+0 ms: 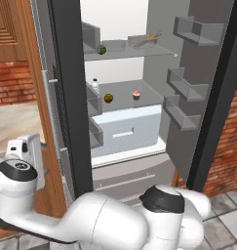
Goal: Place the tupperware on the top shelf of the fridge. Make space for the tupperware among the existing items by rearranging them on the shelves if needed. Close the fridge door when finished.
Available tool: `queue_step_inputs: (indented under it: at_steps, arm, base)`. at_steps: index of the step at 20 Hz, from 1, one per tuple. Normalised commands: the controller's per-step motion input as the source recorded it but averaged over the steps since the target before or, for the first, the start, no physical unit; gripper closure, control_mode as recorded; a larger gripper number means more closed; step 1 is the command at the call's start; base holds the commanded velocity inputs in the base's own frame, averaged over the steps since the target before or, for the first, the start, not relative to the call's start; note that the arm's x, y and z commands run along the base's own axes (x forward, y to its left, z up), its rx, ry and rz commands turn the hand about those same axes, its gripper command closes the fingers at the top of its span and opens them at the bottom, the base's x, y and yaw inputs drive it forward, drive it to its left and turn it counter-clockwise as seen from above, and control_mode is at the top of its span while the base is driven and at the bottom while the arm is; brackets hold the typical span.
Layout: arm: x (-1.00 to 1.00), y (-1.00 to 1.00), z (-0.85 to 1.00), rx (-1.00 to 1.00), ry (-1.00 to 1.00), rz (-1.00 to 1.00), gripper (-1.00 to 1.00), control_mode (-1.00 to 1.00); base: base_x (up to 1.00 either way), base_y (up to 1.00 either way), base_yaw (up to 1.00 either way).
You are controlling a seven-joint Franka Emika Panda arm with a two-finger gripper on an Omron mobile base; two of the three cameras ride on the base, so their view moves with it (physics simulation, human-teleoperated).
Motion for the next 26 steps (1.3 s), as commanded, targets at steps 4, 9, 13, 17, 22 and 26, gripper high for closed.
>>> queue_step_inputs:
  at_steps: [4,9,13,17,22,26]
  arm:
    - [0.14,0.00,-0.63,-0.11,0.00,-0.15,-1.00,-1.00]
    - [0.28,0.00,-0.52,-0.11,0.00,-0.14,-1.00,-1.00]
    - [0.45,0.00,-0.38,-0.12,0.00,-0.14,-1.00,-1.00]
    - [0.58,0.00,-0.17,-0.08,0.00,-0.15,-1.00,-1.00]
    - [0.85,-0.04,-0.03,-0.02,0.07,-0.14,-1.00,-1.00]
    - [0.64,-0.18,0.00,-0.02,0.10,-0.16,-1.00,-1.00]
  base:
    - [0.00,0.00,0.00]
    - [0.00,0.00,0.00]
    - [0.00,0.00,0.00]
    - [0.00,0.00,0.00]
    - [0.00,0.00,0.00]
    - [0.00,0.00,0.00]
